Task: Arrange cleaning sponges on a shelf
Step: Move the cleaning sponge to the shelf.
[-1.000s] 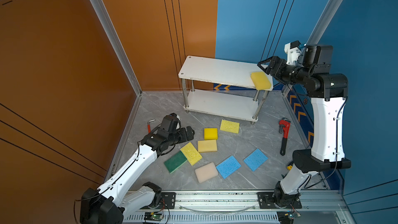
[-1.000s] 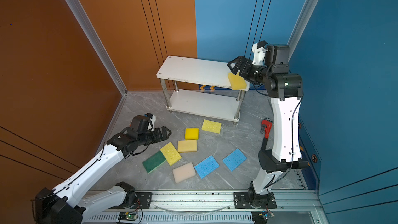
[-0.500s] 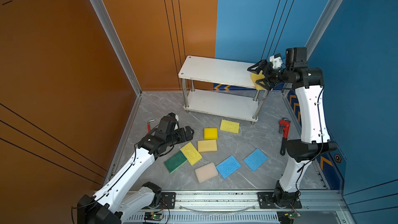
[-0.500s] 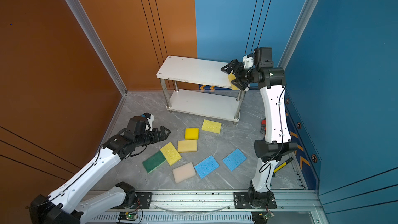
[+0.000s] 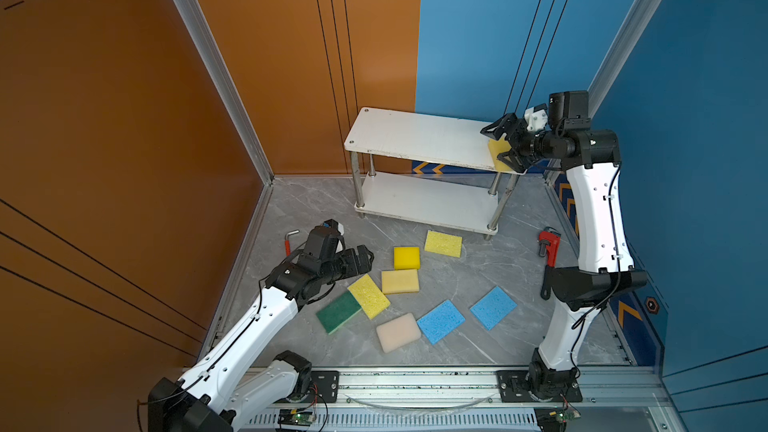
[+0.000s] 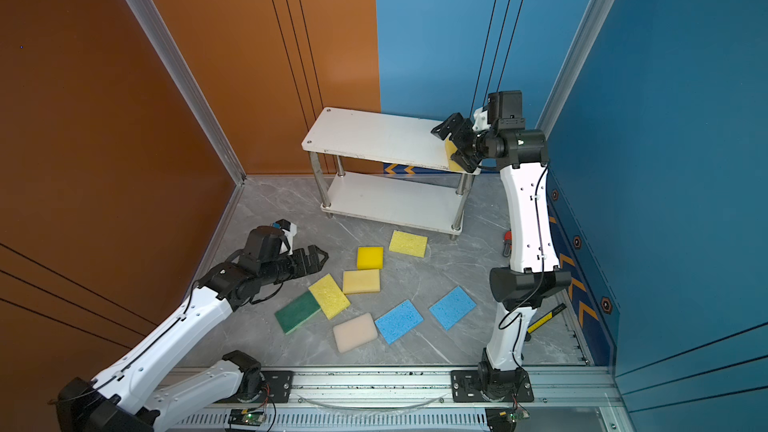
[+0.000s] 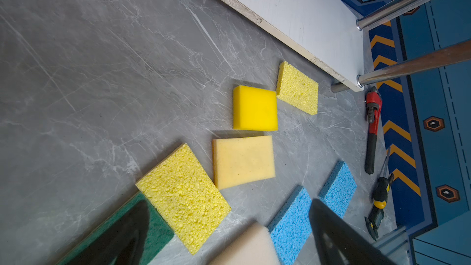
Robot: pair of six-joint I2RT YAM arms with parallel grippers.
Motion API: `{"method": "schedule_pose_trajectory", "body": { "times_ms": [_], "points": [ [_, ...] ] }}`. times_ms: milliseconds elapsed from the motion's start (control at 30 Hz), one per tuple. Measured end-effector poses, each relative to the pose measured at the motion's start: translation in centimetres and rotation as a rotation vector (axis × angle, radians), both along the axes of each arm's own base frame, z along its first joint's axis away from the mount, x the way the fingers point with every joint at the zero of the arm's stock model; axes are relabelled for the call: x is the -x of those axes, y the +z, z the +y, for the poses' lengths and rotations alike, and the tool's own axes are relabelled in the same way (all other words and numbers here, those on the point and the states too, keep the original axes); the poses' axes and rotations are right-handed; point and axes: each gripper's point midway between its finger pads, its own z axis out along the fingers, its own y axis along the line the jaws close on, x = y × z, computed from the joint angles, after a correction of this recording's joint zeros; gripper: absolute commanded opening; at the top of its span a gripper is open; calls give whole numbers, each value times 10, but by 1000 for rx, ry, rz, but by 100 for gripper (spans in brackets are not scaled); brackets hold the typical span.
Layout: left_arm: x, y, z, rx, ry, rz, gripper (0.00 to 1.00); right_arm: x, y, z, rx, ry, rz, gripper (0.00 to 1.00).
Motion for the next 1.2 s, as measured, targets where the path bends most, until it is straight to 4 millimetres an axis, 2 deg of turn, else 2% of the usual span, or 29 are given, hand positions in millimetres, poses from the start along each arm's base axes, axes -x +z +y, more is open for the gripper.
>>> {"method": "schedule_pose_trajectory", "body": {
  "times_ms": [233, 467, 700, 833, 900, 1000, 1100, 1200],
  "points": [
    [0, 2, 3, 3, 8, -6, 98, -17, 1, -4, -25, -60, -19, 93],
    [2, 4, 6, 5, 15, -13, 98, -32, 3, 2, -57, -96, -42, 93],
    [4, 4, 8, 5, 19, -12, 98, -36, 6, 3, -66, -130, -54, 93],
    [4, 5, 8, 7, 19, -16, 98, -33, 17, 8, -66, -119, -89, 93],
    [4, 5, 8, 7, 19, -16, 98, -27, 25, 11, -61, -104, -112, 93],
    [4, 5, 8, 6, 19, -15, 98, -5, 39, 12, -30, -72, -149, 94],
    [3, 3, 8, 4, 19, -10, 98, 29, 51, 10, 33, -33, -176, 93],
    [1, 0, 7, -5, 15, 1, 98, 71, 45, 14, 143, 18, -163, 93]
  ]
}}
